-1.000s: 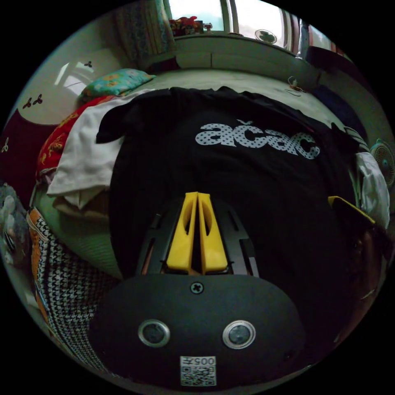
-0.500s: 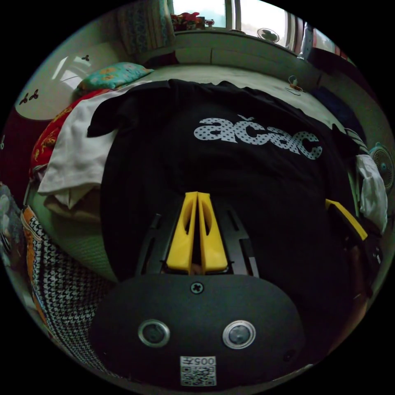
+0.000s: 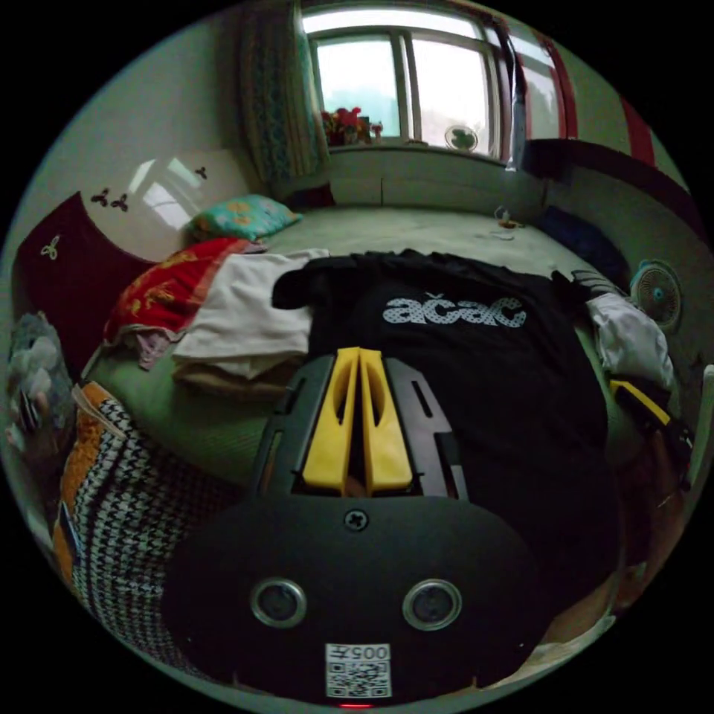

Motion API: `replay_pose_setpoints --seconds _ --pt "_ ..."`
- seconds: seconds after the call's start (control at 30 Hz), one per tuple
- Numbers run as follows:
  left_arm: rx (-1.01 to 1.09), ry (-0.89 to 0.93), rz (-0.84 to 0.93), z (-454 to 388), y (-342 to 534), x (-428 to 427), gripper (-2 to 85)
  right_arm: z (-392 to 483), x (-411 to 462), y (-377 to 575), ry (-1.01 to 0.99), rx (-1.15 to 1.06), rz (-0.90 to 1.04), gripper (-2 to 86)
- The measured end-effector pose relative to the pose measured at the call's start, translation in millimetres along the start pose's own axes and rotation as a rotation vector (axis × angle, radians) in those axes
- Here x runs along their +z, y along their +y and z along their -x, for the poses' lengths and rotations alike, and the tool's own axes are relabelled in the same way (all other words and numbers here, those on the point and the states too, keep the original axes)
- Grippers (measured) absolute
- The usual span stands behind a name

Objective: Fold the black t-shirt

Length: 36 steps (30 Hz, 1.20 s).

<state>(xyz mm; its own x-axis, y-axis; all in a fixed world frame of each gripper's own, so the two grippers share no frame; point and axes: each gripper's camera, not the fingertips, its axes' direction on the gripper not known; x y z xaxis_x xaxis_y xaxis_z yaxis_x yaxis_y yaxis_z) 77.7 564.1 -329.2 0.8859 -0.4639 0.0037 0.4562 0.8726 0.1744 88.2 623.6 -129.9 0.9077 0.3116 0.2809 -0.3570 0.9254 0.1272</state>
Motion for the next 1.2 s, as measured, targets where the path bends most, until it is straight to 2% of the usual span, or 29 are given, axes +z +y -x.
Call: replay_pose_setpoints --seconds 0.17,0.27,0.47,0.9,1.07,1.2 --pt "-0.147 0.054 0.087 44 68 -19 1.7 -13 -23 55 -0.011 0.016 0.024 2.3" --pt "-0.143 0.042 0.157 57 95 -22 5.2 -22 -27 72 -0.007 0.056 0.077 2.9" --pt "-0.127 0.017 0.184 74 124 -38 7.3 -30 -43 86 -0.01 0.077 0.112 3.4" --pt "-0.059 0.014 0.305 104 130 -45 1.7 -39 -71 81 -0.026 0.084 0.158 -1.6" --pt "-0.071 0.087 0.272 131 118 -82 0.4 -54 -108 66 0.023 0.08 0.098 -1.7" --pt "-0.08 0.129 0.239 148 107 -110 0.2 -83 -137 49 -0.01 0.146 0.077 -1.7"
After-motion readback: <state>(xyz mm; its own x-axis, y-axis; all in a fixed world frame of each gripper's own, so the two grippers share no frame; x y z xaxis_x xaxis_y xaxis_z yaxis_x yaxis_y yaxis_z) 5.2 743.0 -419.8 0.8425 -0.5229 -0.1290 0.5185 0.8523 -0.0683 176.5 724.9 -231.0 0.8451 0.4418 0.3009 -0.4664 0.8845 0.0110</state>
